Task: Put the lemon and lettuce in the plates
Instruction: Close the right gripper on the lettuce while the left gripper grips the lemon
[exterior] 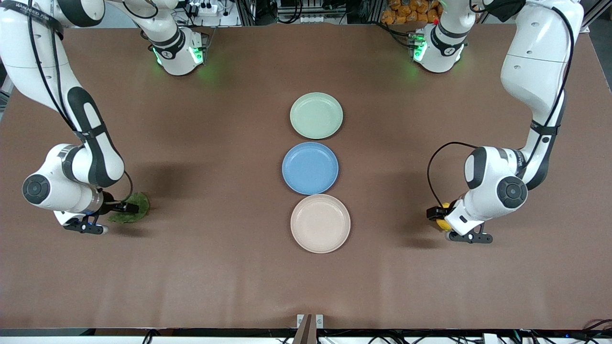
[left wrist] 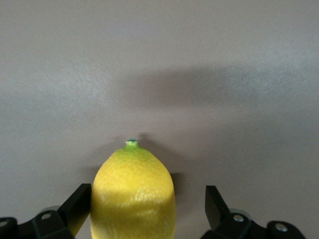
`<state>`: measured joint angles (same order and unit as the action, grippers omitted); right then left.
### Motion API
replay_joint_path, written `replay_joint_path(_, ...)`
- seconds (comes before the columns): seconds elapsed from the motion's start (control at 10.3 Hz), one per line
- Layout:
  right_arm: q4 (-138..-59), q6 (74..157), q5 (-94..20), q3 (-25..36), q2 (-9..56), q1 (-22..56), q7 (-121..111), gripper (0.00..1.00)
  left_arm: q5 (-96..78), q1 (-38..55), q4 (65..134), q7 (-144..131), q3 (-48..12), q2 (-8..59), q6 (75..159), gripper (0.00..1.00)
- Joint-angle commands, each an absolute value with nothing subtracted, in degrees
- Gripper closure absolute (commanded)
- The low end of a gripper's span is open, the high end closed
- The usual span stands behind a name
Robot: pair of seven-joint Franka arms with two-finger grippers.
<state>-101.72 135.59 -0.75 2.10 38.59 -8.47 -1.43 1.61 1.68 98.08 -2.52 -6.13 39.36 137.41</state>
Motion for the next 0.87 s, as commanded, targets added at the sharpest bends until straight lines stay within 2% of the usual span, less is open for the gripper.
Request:
replay_joint_path(0.0, -100.8, 136.7, -1.1, 1.7, 39.5, -8.7, -1.7, 0.31, 1.2, 1.9, 99.5, -3.1, -5.8, 39.6, 139.3, 0.00)
replay_joint_path(0.1, -100.7, 137.3, -1.1, 1.7, 39.5, -8.6, -1.6, 0.85, 1.2, 1.9, 99.7, -3.1, -5.8, 40.1, 140.2, 0.00)
replay_joint_path(0.19, -100.8, 137.5, -1.1, 1.7, 39.5, -8.6, -1.4, 1.00, 1.2, 1.9, 99.8, -3.0, -5.8, 40.5, 141.1, 0.00)
replay_joint_path(0.78, -100.6, 134.8, -1.1, 1.4, 37.2, -7.3, -1.0, 1.00, 2.6, 1.7, 99.9, -2.4, -5.7, 41.2, 142.3, 0.00)
